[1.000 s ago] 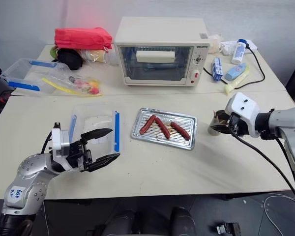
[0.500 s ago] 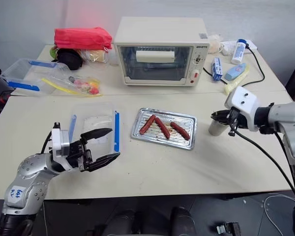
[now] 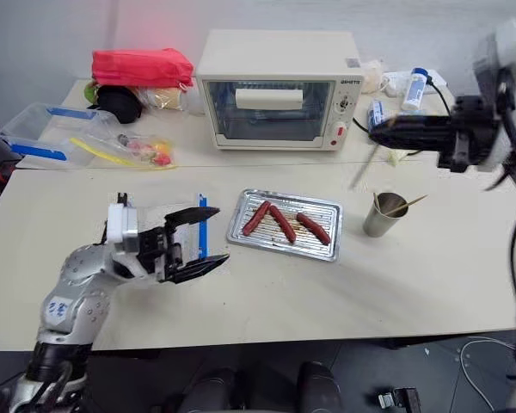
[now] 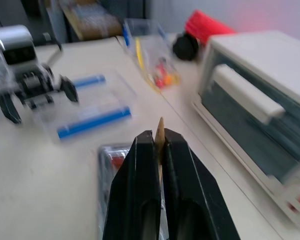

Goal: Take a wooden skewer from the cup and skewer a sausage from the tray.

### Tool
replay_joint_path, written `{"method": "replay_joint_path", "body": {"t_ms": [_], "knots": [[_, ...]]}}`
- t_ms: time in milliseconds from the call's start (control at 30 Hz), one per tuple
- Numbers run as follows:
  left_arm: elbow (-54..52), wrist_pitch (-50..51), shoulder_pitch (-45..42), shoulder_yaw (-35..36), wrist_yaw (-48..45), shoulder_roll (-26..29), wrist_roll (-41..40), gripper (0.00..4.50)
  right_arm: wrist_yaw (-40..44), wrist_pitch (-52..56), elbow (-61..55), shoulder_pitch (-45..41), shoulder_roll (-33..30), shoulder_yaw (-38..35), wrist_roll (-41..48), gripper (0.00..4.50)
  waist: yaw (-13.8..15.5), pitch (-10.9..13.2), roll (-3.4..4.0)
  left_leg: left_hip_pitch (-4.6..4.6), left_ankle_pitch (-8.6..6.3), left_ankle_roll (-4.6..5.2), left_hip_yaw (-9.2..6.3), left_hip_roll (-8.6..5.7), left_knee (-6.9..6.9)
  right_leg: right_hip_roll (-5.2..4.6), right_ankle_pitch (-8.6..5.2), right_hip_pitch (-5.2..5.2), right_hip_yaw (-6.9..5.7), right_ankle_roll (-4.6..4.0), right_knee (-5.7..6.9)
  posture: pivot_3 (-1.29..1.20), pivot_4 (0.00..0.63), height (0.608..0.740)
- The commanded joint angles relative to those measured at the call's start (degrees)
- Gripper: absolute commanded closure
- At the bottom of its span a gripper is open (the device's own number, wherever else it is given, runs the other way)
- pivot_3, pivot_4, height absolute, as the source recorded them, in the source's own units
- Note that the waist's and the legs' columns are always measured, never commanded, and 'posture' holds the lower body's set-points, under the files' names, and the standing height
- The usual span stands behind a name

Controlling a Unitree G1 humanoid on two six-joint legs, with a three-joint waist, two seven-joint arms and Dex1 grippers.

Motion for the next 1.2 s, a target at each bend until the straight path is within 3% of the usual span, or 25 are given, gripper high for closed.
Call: {"method": "replay_joint_path", "body": {"t_ms": [33, 233, 433, 767, 867, 1200], "knots": [[1.4, -4.0, -3.0, -1.1, 2.0, -3.8, 1.9, 0.00, -10.1, 3.9, -3.8, 1.2, 8.2, -4.7, 8.2, 4.46, 0.1, 0.0, -0.01, -0.03, 0.00, 0.00, -0.02, -0.01, 0.03, 0.00, 0.00, 0.00, -0.05, 0.00, 0.02, 0.00, 0.150, 0.740], [3.2, -6.5, -7.5, -2.7, 5.4, -11.8, 2.2, 0.00, -27.1, 8.4, -7.7, 3.1, 21.4, -9.5, 22.0, 4.46, 0.8, 0.0, 0.00, -0.97, 0.07, 0.17, -0.27, -0.16, 0.57, 0.21, 0.07, -0.63, -0.30, 0.13, 0.30, 0.00, 0.150, 0.740], [4.2, -8.3, -10.3, -1.7, 9.5, -16.2, 2.5, 0.00, -34.0, 9.1, -12.1, 7.8, 23.9, -9.0, 28.6, 4.46, 1.4, 0.0, 0.00, -0.99, 0.12, 0.26, -0.21, -0.24, 0.57, 0.20, 0.13, -0.62, -0.25, 0.25, 0.25, 0.00, 0.150, 0.740], [3.4, -8.6, -10.3, -2.7, 10.0, -17.1, 2.4, 0.00, -41.4, 6.7, -14.5, 10.7, 25.8, -7.4, 35.7, 4.46, 1.4, 0.0, 0.00, -0.99, 0.14, 0.30, -0.18, -0.24, 0.56, 0.21, 0.14, -0.63, -0.23, 0.26, 0.25, 0.00, 0.150, 0.740], [3.7, -8.8, -10.5, -2.5, 10.1, -17.0, 2.5, 0.63, -42.0, 6.5, -14.8, 11.3, 25.7, -7.1, 37.2, 4.50, 1.4, 0.0, 0.00, -0.99, 0.14, 0.31, -0.18, -0.23, 0.55, 0.22, 0.15, -0.63, -0.23, 0.26, 0.25, 0.00, 0.150, 0.740], [3.2, -9.0, -10.4, -2.4, 10.7, -17.0, 2.4, 3.86, -42.2, 5.5, -15.3, 13.3, 25.3, -5.9, 38.5, 4.50, 1.4, 0.0, 0.00, -0.99, 0.14, 0.31, -0.18, -0.23, 0.55, 0.22, 0.15, -0.63, -0.23, 0.26, 0.23, 0.00, 0.150, 0.740]]}}
